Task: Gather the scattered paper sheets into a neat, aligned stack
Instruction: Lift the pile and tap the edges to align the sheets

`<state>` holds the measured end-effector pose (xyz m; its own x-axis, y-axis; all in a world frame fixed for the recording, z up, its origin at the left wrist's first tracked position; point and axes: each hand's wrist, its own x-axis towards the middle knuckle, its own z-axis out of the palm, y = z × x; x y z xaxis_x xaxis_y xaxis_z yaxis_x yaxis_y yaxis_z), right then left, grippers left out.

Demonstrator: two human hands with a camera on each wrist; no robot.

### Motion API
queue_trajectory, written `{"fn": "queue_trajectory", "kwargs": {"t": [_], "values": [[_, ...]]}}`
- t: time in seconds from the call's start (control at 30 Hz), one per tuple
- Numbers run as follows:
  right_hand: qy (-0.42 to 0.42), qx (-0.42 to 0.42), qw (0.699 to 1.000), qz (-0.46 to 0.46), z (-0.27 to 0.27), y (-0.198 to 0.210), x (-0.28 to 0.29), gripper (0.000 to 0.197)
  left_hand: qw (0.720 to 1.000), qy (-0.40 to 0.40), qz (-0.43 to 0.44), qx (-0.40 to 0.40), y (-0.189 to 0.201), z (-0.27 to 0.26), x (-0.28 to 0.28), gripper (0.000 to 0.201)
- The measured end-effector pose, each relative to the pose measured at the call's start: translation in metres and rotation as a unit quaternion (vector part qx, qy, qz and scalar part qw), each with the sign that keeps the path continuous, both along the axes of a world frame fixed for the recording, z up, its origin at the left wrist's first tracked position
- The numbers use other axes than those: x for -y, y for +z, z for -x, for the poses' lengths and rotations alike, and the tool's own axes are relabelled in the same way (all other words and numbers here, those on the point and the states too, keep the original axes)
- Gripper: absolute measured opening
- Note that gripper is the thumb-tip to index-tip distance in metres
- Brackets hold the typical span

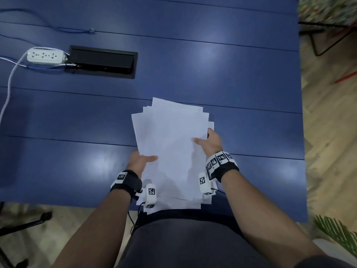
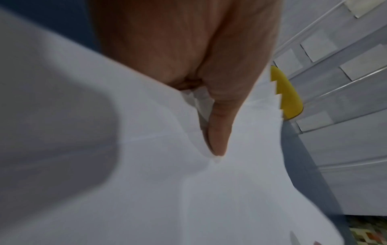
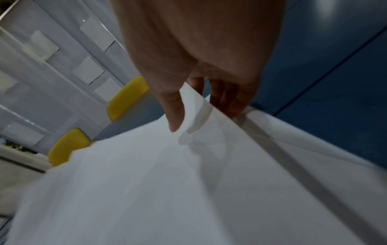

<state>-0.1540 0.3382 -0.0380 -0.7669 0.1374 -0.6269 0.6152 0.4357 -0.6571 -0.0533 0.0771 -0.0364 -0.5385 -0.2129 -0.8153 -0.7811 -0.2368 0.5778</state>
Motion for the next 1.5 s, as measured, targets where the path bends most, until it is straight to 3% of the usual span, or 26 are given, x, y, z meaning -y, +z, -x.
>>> {"fn": "queue_trajectory", "kwargs": {"t": [0.1, 0.2, 0.27, 0.37, 0.43, 0.57, 0.67, 0.8, 0.9, 1.07, 1.17, 1.27, 1.37, 1.5], "values": [[-0.087, -0.037, 0.995, 0.034, -0.007, 0.004, -0.02, 0.062, 0.999, -0.007, -0.011, -0.038, 0.005, -0.002, -0.001, 0.037], [-0.161, -0.023, 0.97, 0.182, -0.012, 0.023, -0.034, 0.075, 0.997, -0.012, -0.028, -0.074, 0.015, 0.001, 0.001, 0.038], [-0.138, 0.006, 0.954, 0.268, -0.011, 0.041, -0.043, 0.068, 0.994, -0.011, -0.044, -0.098, 0.025, 0.009, 0.002, 0.039], [-0.036, 0.048, 0.936, 0.347, -0.004, 0.069, -0.048, 0.043, 0.988, -0.015, -0.051, -0.145, 0.044, 0.025, 0.0, 0.042], [-0.021, 0.028, 0.938, 0.346, 0.002, 0.086, -0.044, 0.036, 0.982, -0.02, -0.05, -0.179, 0.058, 0.039, -0.002, 0.042], [-0.095, -0.134, 0.958, 0.234, 0.017, 0.12, -0.034, 0.023, 0.971, 0.013, -0.039, -0.237, 0.087, 0.068, -0.013, 0.034], [-0.142, -0.251, 0.93, 0.228, 0.025, 0.142, -0.024, 0.02, 0.951, 0.041, -0.016, -0.308, 0.11, 0.089, -0.028, 0.033], [-0.206, -0.353, 0.878, 0.251, 0.029, 0.15, -0.011, 0.033, 0.927, 0.078, 0.001, -0.367, 0.118, 0.109, -0.054, 0.037], [-0.204, -0.338, 0.888, 0.234, 0.031, 0.132, -0.014, 0.032, 0.934, 0.081, 0.001, -0.347, 0.108, 0.116, -0.064, 0.038], [-0.185, -0.291, 0.905, 0.25, 0.044, 0.126, -0.038, 0.037, 0.942, 0.018, 0.013, -0.334, 0.11, 0.126, -0.059, 0.033], [-0.14, -0.29, 0.914, 0.248, 0.059, 0.13, -0.056, 0.04, 0.938, -0.014, 0.002, -0.347, 0.118, 0.135, -0.05, 0.035], [-0.079, -0.278, 0.924, 0.249, 0.072, 0.128, -0.064, 0.03, 0.935, -0.041, -0.003, -0.352, 0.123, 0.143, -0.049, 0.037], [-0.063, -0.272, 0.92, 0.274, 0.077, 0.135, -0.059, 0.048, 0.931, -0.056, -0.006, -0.36, 0.127, 0.149, -0.053, 0.039], [-0.041, -0.277, 0.917, 0.286, 0.085, 0.138, -0.068, 0.039, 0.928, -0.054, -0.018, -0.369, 0.131, 0.154, -0.05, 0.04]]}}
